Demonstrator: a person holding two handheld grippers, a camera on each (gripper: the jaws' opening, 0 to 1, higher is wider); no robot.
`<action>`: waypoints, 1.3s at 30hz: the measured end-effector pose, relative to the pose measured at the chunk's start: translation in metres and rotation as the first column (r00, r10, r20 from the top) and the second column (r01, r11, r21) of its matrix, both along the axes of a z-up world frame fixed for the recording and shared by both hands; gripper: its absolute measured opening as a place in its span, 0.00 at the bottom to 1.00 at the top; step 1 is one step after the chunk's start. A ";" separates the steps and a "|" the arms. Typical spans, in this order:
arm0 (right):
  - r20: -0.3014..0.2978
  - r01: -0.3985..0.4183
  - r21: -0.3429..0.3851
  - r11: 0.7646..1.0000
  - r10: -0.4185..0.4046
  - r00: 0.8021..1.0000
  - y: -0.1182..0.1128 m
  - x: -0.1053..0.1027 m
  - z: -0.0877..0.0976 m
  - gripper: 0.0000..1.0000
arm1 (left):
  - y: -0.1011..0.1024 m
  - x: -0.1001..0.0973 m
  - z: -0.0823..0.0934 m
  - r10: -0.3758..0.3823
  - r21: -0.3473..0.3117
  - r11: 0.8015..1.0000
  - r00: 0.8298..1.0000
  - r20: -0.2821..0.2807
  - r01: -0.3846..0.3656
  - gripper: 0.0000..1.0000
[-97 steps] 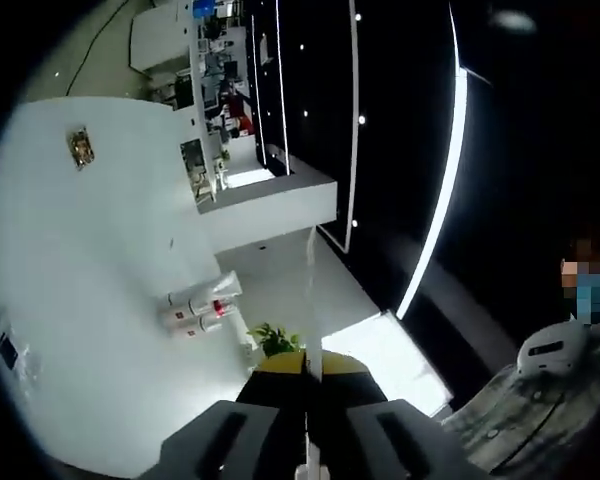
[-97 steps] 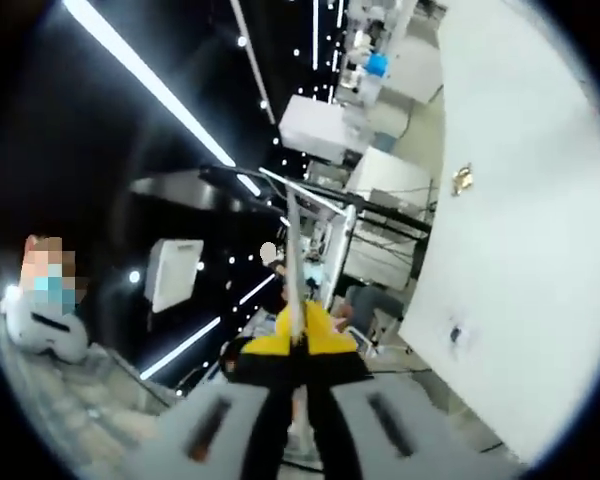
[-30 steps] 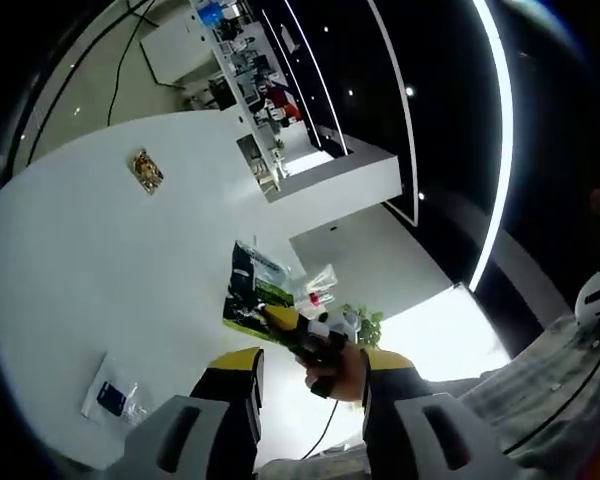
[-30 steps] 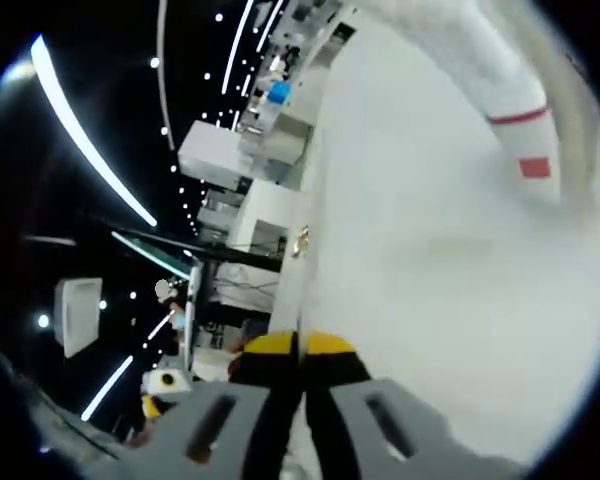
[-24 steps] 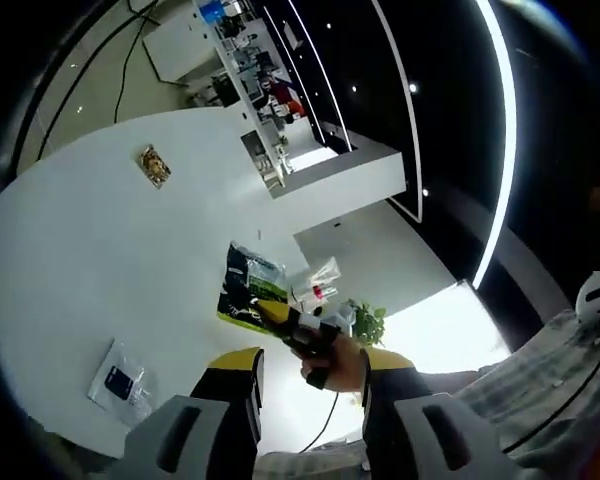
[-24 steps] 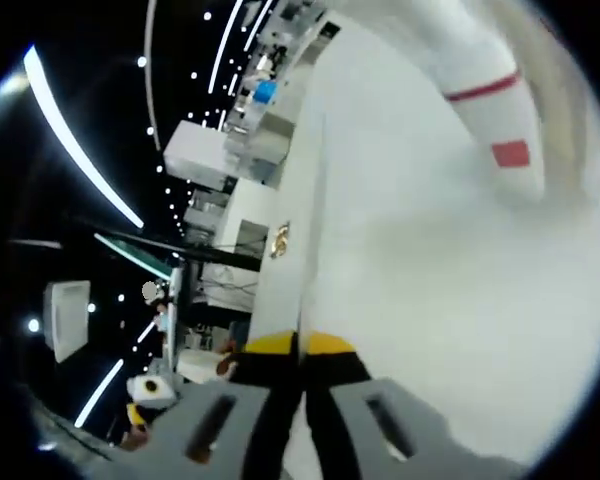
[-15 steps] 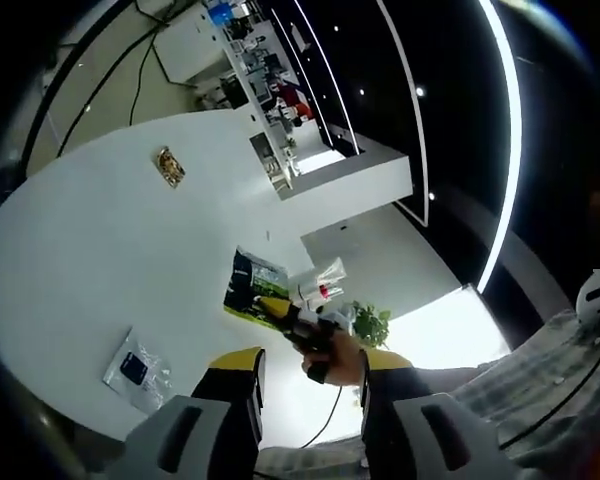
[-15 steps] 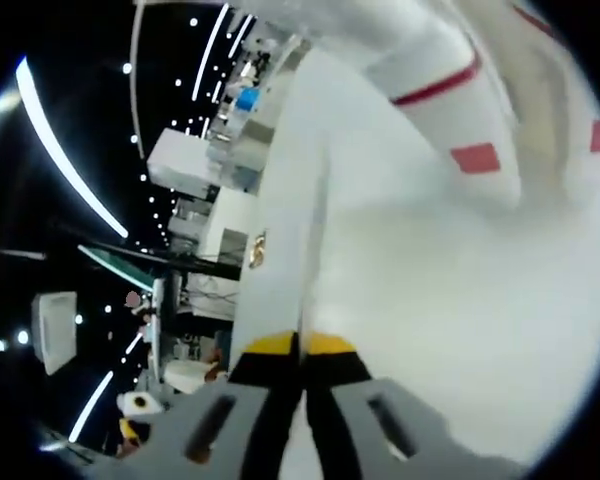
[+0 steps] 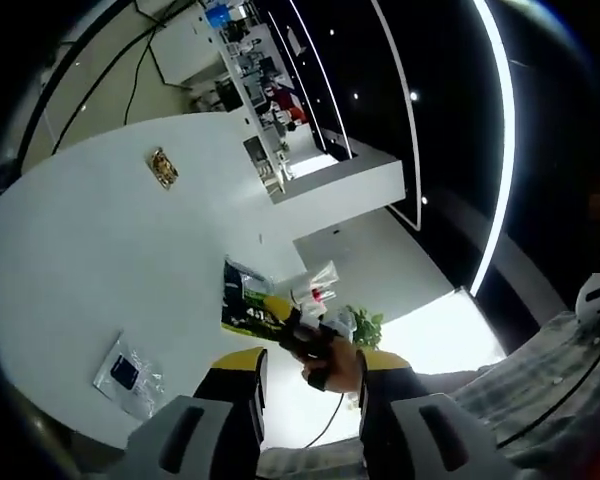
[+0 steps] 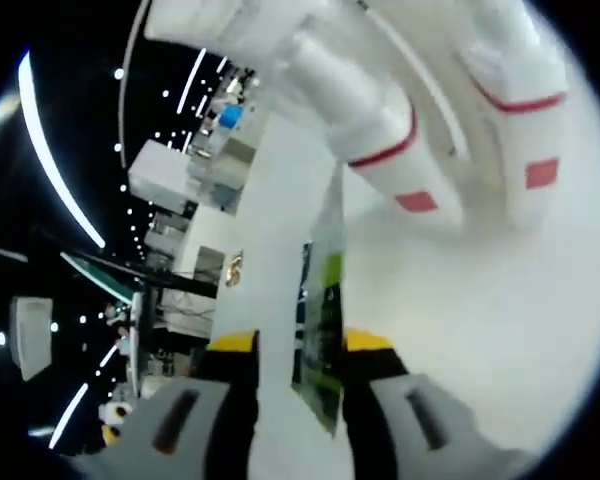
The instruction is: Arrange the skincare products in the storage area until every visible bottle or jar stands upright without overlapping.
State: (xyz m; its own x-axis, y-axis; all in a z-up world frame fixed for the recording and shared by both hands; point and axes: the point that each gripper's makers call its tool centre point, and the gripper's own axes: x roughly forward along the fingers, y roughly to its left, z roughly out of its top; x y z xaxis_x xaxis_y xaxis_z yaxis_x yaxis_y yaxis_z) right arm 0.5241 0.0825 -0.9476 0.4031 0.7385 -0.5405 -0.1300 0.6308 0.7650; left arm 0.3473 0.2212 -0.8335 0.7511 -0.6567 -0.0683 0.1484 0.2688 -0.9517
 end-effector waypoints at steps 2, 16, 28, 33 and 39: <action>0.028 -0.031 -0.066 0.997 0.033 0.999 -0.008 -0.007 -0.007 0.39 | -0.004 0.000 0.001 -0.007 -0.002 1.000 1.000 0.009 0.007 0.36; 0.285 -0.259 -0.554 0.791 0.472 0.834 -0.039 -0.027 -0.003 0.52 | -0.016 -0.001 -0.003 -0.017 -0.007 1.000 1.000 0.008 0.017 0.36; 0.290 -0.417 -0.523 0.744 0.615 0.733 0.010 -0.063 -0.003 0.37 | -0.009 -0.004 -0.002 0.022 -0.006 1.000 1.000 0.012 -0.022 0.36; 0.278 -0.406 -0.544 0.734 0.614 0.738 0.011 -0.054 -0.008 0.35 | -0.004 -0.012 -0.004 0.031 0.003 1.000 1.000 0.003 -0.031 0.36; 0.226 -0.368 -0.611 0.701 0.599 0.768 -0.003 -0.040 -0.023 0.25 | 0.007 -0.022 -0.009 0.060 -0.007 0.998 0.998 -0.013 -0.060 0.34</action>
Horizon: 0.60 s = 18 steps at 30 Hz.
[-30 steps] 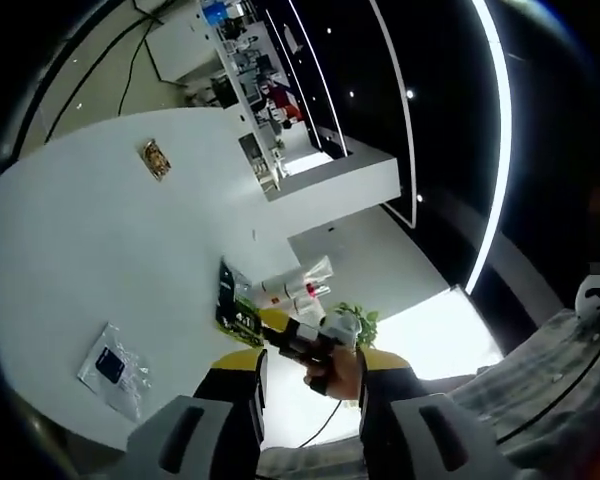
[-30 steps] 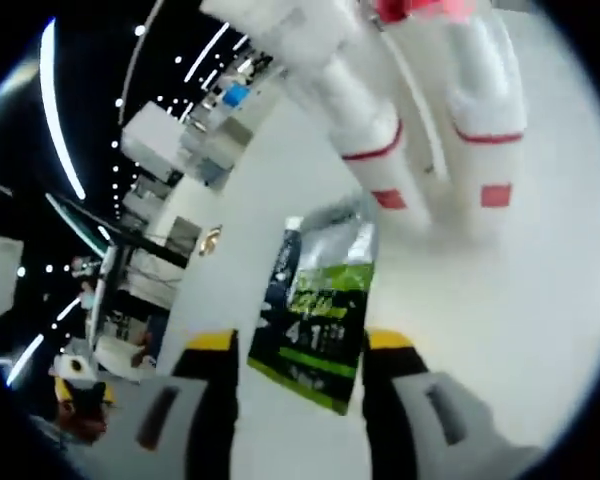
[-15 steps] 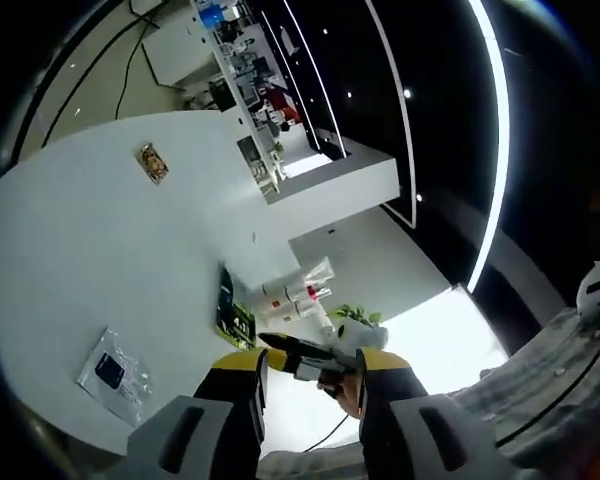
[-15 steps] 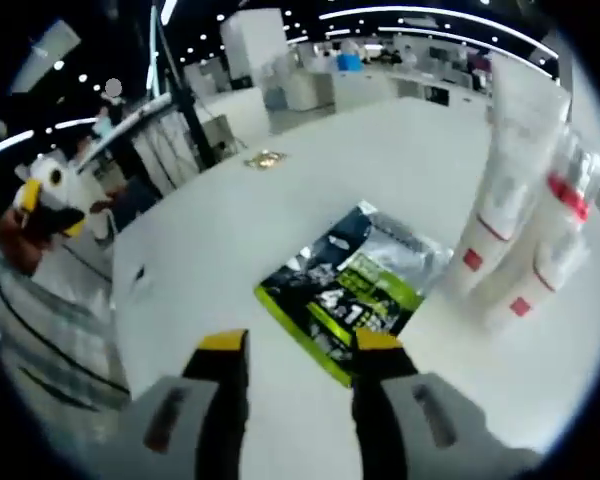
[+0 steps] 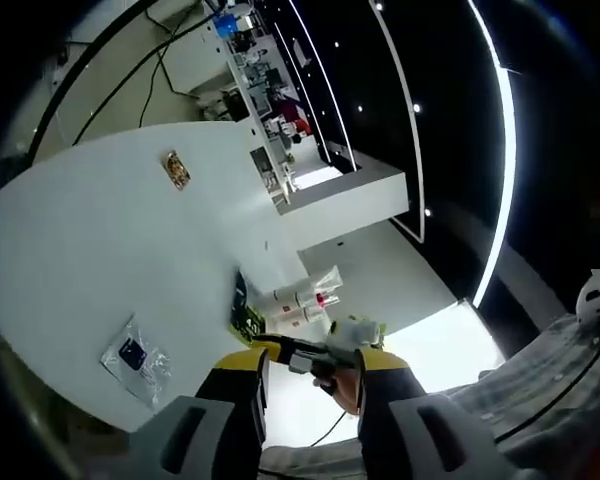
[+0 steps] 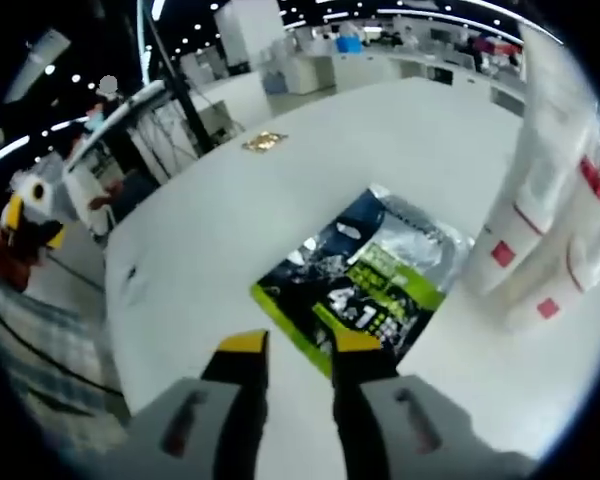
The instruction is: Arrange the skincare products in the storage area until every visible bottle or jar stands upright without overlapping.
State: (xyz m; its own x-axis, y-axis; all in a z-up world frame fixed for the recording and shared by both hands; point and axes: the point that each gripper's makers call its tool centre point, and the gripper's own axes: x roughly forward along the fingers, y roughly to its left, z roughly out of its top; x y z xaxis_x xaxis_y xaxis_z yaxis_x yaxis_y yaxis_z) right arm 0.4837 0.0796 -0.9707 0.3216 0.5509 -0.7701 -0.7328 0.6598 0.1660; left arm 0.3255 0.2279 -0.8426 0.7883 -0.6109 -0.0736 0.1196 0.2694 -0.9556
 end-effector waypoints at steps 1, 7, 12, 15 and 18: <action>0.004 0.014 -0.007 1.000 -0.014 1.000 -0.001 0.003 0.000 0.26 | 0.001 -0.001 -0.001 -0.003 0.005 1.000 1.000 -0.002 0.003 0.34; 0.113 -0.058 -0.093 0.994 0.068 0.991 0.006 0.014 -0.005 0.28 | 0.007 -0.004 0.000 0.012 0.008 1.000 1.000 -0.019 -0.011 0.34; 0.141 -0.071 -0.138 0.988 0.090 0.986 0.009 0.024 -0.008 0.28 | 0.006 -0.009 -0.006 -0.005 0.016 1.000 0.999 -0.035 0.005 0.34; 0.129 -0.059 -0.150 0.987 0.079 0.988 0.007 0.027 -0.008 0.27 | 0.007 -0.009 -0.007 -0.004 0.016 1.000 0.999 -0.037 0.005 0.34; 0.131 -0.051 -0.154 0.987 0.072 0.989 0.007 0.030 -0.008 0.27 | 0.007 -0.007 -0.003 0.000 0.013 1.000 1.000 -0.026 0.001 0.34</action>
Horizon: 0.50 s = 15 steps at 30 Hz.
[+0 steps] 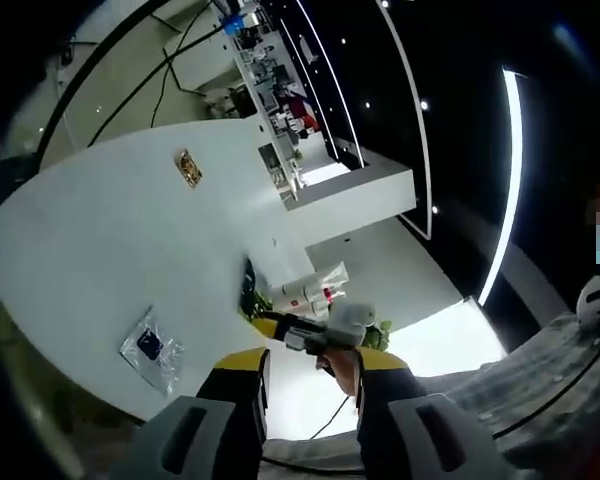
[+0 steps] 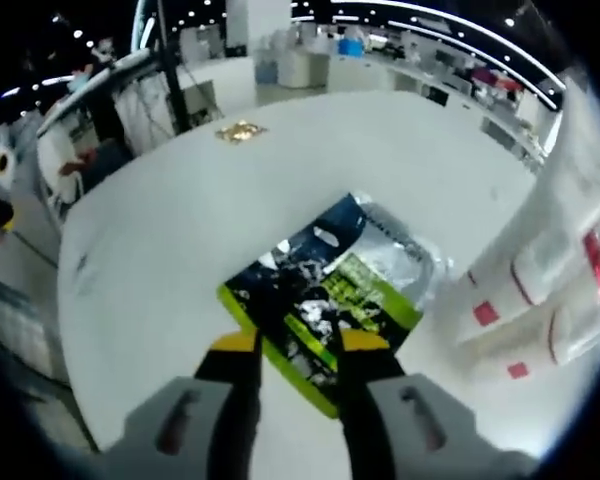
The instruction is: Arrange the skincare products in the storage area until every visible bottle or jar stands upright without overlapping.
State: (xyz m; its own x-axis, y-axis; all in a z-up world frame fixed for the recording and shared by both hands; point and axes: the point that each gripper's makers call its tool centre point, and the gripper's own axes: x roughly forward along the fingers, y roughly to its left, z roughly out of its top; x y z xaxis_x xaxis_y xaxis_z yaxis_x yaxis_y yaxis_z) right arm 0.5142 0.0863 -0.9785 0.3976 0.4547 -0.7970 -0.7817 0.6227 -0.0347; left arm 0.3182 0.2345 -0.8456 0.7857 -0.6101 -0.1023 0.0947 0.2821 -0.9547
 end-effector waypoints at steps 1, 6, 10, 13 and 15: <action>-0.003 0.008 0.002 1.000 -0.008 1.000 0.000 0.004 0.000 0.27 | 0.000 0.001 0.001 0.004 -0.004 1.000 1.000 0.002 -0.004 0.34; -0.018 0.036 0.002 0.999 -0.036 0.999 -0.002 0.013 0.000 0.25 | -0.003 0.000 0.002 0.009 -0.001 1.000 1.000 0.002 -0.009 0.34; -0.013 0.046 0.003 0.999 -0.045 0.999 -0.002 0.020 0.000 0.25 | -0.006 -0.002 -0.001 -0.003 0.045 0.999 1.000 -0.015 0.004 0.35; -0.013 0.067 0.003 0.998 -0.066 0.998 -0.003 0.025 0.001 0.25 | -0.010 -0.004 -0.008 -0.028 0.099 0.995 0.999 -0.032 0.031 0.35; -0.015 0.082 0.006 0.997 -0.082 0.997 -0.003 0.029 0.001 0.25 | -0.014 -0.004 -0.006 -0.034 0.103 0.994 0.999 -0.036 0.038 0.35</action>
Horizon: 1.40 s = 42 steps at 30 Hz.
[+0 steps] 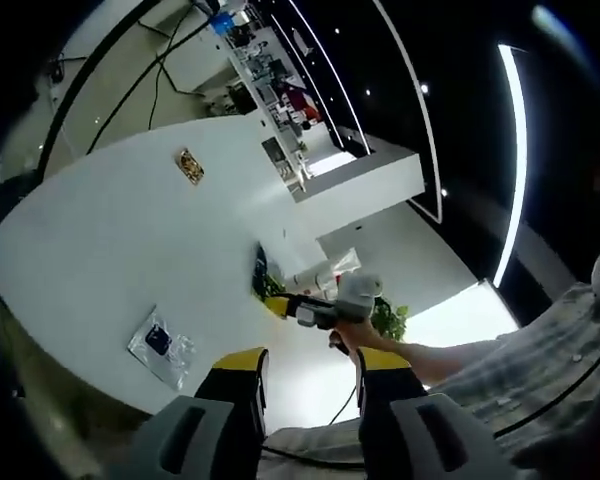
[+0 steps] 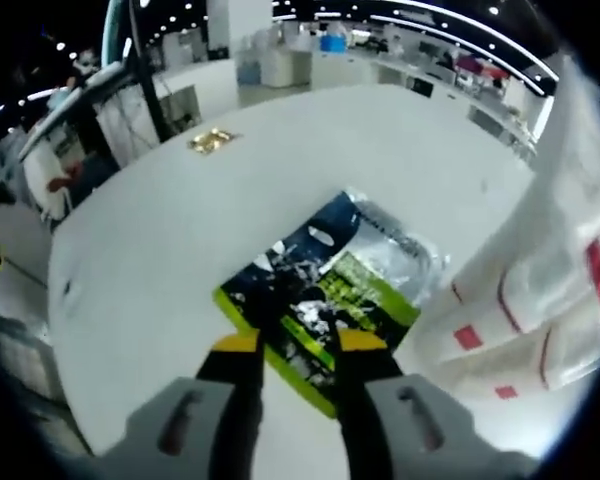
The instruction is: Arrange the skincare products in the storage area until every visible bottle or jar stands upright without overlapping.
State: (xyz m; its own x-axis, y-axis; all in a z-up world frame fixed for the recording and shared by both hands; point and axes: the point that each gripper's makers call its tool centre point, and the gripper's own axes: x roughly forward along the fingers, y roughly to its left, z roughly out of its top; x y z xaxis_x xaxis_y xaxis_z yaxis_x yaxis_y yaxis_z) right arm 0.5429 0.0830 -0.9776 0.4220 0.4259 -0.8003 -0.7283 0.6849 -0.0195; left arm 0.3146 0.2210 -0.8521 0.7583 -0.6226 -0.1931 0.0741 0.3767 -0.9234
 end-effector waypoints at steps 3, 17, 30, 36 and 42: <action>0.001 0.005 0.001 1.000 -0.005 1.000 0.000 0.006 0.000 0.25 | 0.000 0.001 0.001 -0.005 0.008 1.000 1.000 0.005 0.005 0.35; 0.021 0.054 0.128 0.990 -0.057 0.998 0.011 0.008 0.020 0.35 | 0.018 0.010 -0.020 0.005 0.160 0.987 0.998 -0.063 0.005 0.39; 0.081 -0.037 0.186 0.982 0.022 0.996 0.003 -0.042 0.063 0.36 | 0.035 0.032 -0.076 -0.166 0.724 0.653 0.974 -0.151 0.223 0.66; 0.104 -0.022 0.211 0.977 0.000 0.995 -0.008 -0.063 0.077 0.35 | 0.033 0.030 -0.113 -0.228 0.834 0.460 0.948 -0.221 0.305 0.64; 0.152 -0.029 0.206 0.978 -0.003 0.988 -0.023 -0.080 0.092 0.33 | 0.029 0.022 -0.136 -0.258 0.885 0.341 0.937 -0.236 0.317 0.55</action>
